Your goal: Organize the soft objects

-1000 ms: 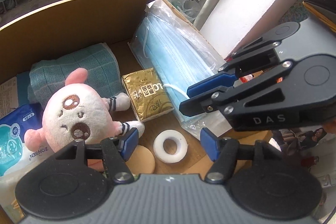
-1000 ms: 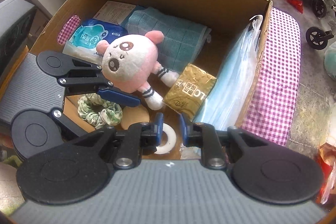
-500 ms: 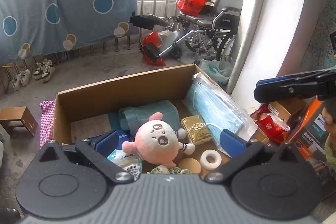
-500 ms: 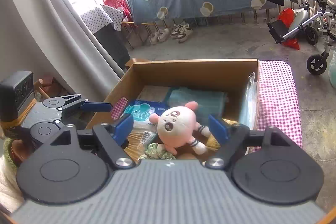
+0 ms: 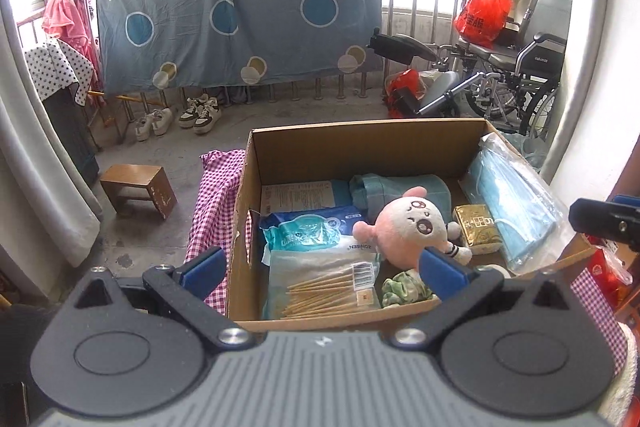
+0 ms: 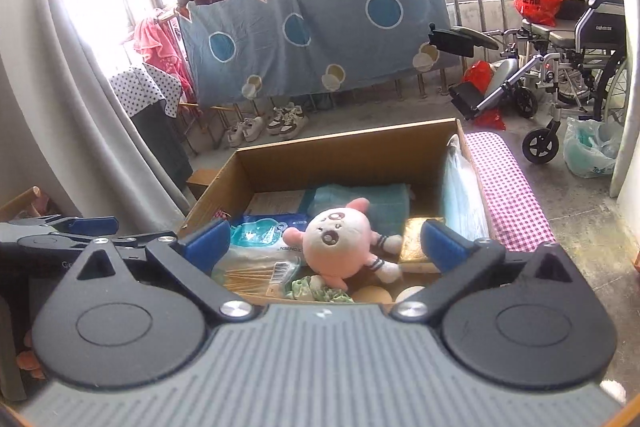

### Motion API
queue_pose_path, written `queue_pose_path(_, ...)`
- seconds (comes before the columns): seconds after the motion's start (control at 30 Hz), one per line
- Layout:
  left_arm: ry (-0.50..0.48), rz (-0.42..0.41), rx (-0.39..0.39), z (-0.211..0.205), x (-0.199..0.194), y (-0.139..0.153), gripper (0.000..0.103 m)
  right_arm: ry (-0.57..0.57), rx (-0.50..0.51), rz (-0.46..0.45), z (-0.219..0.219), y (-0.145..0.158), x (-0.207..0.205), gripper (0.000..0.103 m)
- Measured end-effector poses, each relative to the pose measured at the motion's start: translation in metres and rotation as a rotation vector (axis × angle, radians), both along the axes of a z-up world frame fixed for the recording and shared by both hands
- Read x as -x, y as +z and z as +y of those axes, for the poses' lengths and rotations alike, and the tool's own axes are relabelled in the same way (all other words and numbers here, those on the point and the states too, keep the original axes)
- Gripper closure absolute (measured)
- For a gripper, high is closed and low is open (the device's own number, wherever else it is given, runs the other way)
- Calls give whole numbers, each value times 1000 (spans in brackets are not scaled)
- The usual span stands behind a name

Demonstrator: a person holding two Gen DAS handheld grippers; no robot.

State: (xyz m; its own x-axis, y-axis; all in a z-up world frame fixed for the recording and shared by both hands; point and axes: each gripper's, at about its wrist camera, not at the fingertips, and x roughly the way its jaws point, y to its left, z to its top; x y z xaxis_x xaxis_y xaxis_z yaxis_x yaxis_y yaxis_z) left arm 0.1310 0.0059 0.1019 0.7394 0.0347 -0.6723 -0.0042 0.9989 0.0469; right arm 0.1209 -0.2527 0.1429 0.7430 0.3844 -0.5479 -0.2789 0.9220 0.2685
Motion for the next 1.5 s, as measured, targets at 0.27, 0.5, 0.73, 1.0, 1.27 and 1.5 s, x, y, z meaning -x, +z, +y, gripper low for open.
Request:
queue_pose_path(0.27, 35, 6, 20, -2, 1, -15, 0, -151, 124, 37, 27, -30, 3, 1)
queue_pose_path(0.5, 50, 66, 64, -3, -3, -22, 0, -113, 201, 65, 52, -46, -11, 1)
queue_pose_path(0.73, 63, 74, 54, -3, -4, -25, 0, -105, 220, 107, 59, -60, -24, 1)
queue_pose_path(1.0, 65, 78, 38, -6, -6, -26, 1, -111, 232, 113, 57, -67, -26, 1)
queue_pose_path(1.27, 65, 99, 35, -6, -9, -30, 4, -113, 245, 119, 58, -72, -27, 1)
queue_pose_path(1.5, 66, 102, 34, -7, -9, -31, 5, -113, 251, 119, 58, -73, -28, 1)
